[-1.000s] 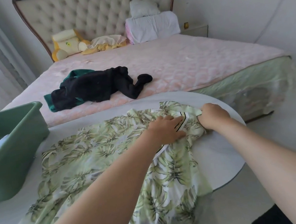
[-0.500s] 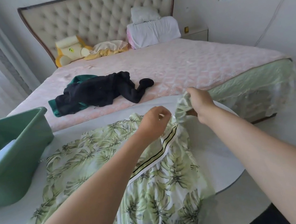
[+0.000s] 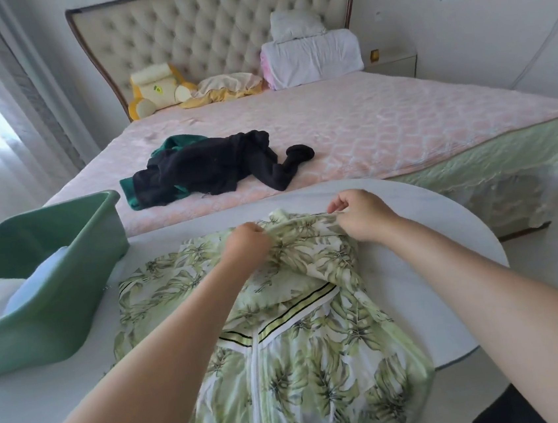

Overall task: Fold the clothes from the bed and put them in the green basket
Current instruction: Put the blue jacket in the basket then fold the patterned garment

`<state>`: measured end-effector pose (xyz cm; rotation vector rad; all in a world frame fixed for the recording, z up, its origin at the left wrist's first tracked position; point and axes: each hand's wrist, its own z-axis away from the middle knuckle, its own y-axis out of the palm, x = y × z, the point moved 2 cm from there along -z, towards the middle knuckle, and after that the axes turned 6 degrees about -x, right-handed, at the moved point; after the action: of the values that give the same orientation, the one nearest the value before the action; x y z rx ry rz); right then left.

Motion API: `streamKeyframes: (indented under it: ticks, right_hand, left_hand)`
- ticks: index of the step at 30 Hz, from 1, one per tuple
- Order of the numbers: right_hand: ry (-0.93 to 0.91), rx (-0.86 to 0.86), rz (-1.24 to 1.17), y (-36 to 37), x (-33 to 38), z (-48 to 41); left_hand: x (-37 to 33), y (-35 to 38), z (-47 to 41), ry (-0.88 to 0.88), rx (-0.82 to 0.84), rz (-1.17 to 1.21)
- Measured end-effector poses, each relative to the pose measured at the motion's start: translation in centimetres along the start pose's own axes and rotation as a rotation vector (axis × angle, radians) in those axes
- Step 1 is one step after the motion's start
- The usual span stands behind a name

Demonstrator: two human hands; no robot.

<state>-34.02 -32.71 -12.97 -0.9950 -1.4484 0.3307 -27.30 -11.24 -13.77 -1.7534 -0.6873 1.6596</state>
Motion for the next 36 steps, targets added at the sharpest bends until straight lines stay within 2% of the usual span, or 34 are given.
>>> streamKeyframes:
  ticks: [2,4,7,9,12,14,17,19,21,25,27,28,30,32,34,36]
  right_hand:
    - [-0.031,0.092,0.205,1.2,-0.3,0.1]
    - [-0.050,0.186,0.355,1.9,-0.3,0.1]
    - [-0.048,0.232,0.433,2.4,-0.3,0.0]
    - [-0.086,0.171,0.447,2.3,0.2,0.0]
    - [-0.125,0.072,0.459,1.8,0.7,-0.2]
    - [-0.130,0.041,0.390,1.4,1.1,-0.4]
    - [-0.075,0.077,0.137,0.3,2.9,0.0]
    - [-0.009,0.162,-0.078,-0.3,4.8,0.8]
    - [0.073,0.323,-0.330,-0.3,6.7,1.9]
    - [0.117,0.715,-0.544,1.1,8.9,2.9]
    - [0.078,0.773,-0.510,1.8,9.3,2.9]
    - [0.048,0.746,-0.483,2.0,9.4,2.8]
    - [-0.011,0.660,-0.439,2.6,9.4,2.3]
    - [-0.070,0.610,-0.337,3.4,9.2,2.0]
    - [-0.109,0.578,-0.206,4.5,9.3,2.0]
    - [-0.128,0.575,-0.091,5.7,9.4,2.2]
  left_hand:
    - [0.8,-0.2,0.0,0.051,0.054,-0.284]
    - [1.2,-0.1,-0.1,0.120,0.035,-0.388]
    - [1.1,0.5,0.1,0.269,0.078,-0.235]
    - [0.6,0.8,0.7,0.344,0.172,-0.055]
    - [-0.1,1.1,1.0,0.423,0.145,-0.058]
    - [-0.4,0.9,0.8,0.383,0.056,-0.055]
    - [-0.5,-0.3,0.6,0.338,-0.100,-0.007]
    - [-0.5,-1.5,0.5,0.325,-0.185,-0.018]
    - [-0.3,-2.6,0.8,0.272,-0.198,0.037]
    - [1.3,-4.1,1.4,0.044,0.074,0.400]
    - [2.8,-5.1,1.3,-0.122,0.244,0.507]
    - [3.7,-5.8,1.3,-0.202,0.334,0.524]
    - [5.1,-6.9,1.8,-0.253,0.548,0.452]
    - [6.3,-7.8,2.5,-0.164,0.721,0.280]
    - [7.3,-8.3,3.1,-0.093,0.758,0.103]
    - [8.1,-8.7,3.3,-0.056,0.691,-0.005]
